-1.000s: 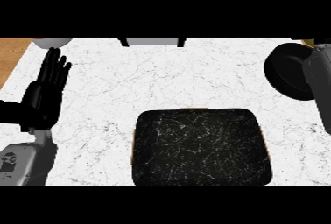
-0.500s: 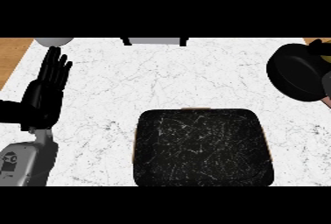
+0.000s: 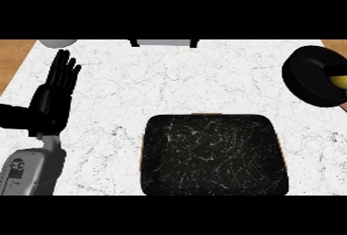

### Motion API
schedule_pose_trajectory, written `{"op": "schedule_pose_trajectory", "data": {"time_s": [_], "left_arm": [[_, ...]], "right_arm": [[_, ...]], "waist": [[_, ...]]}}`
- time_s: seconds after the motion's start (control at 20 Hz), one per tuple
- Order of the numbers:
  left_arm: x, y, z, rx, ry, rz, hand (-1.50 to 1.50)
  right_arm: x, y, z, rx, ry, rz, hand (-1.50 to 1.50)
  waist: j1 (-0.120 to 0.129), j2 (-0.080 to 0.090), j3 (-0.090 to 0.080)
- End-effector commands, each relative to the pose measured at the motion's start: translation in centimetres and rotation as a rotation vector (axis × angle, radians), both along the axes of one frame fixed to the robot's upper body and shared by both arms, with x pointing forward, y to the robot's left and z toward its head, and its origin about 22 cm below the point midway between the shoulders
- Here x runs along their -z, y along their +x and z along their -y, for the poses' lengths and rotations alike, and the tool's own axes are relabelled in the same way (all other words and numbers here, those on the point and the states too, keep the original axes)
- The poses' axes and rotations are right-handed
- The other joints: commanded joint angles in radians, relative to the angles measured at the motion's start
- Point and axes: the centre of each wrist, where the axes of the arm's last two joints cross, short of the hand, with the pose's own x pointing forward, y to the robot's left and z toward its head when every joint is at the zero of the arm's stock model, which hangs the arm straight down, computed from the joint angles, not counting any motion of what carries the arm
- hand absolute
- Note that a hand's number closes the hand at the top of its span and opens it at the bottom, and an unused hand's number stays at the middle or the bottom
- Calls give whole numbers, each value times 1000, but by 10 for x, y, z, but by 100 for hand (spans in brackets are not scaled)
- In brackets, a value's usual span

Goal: Pick the lemon from the tray and place it in the pot

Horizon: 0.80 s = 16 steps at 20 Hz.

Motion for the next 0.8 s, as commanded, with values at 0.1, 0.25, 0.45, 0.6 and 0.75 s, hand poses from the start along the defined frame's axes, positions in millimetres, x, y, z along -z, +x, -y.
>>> {"op": "schedule_pose_trajectory", "data": {"time_s": [0.1,0.25,0.45,0.6,0.75], "left_arm": [[-8,9,-1,-5,-1,20,0],[1,2,-3,6,9,8,0],[3,10,-2,-14,-6,1,0],[0,0,-12,3,-6,-3,0],[-3,-5,-23,-17,-2,-6,0]], "right_arm": [[-3,-6,16,-128,24,85,-150],[1,-8,16,-144,-30,206,-150],[-17,3,4,-94,57,416,-150],[-23,-4,18,-44,118,500,-150],[-22,-7,21,-10,144,599,-150]], "waist": [[7,3,0],[12,3,0],[-5,-1,-1],[0,-5,-1],[-7,-10,-1]]}}
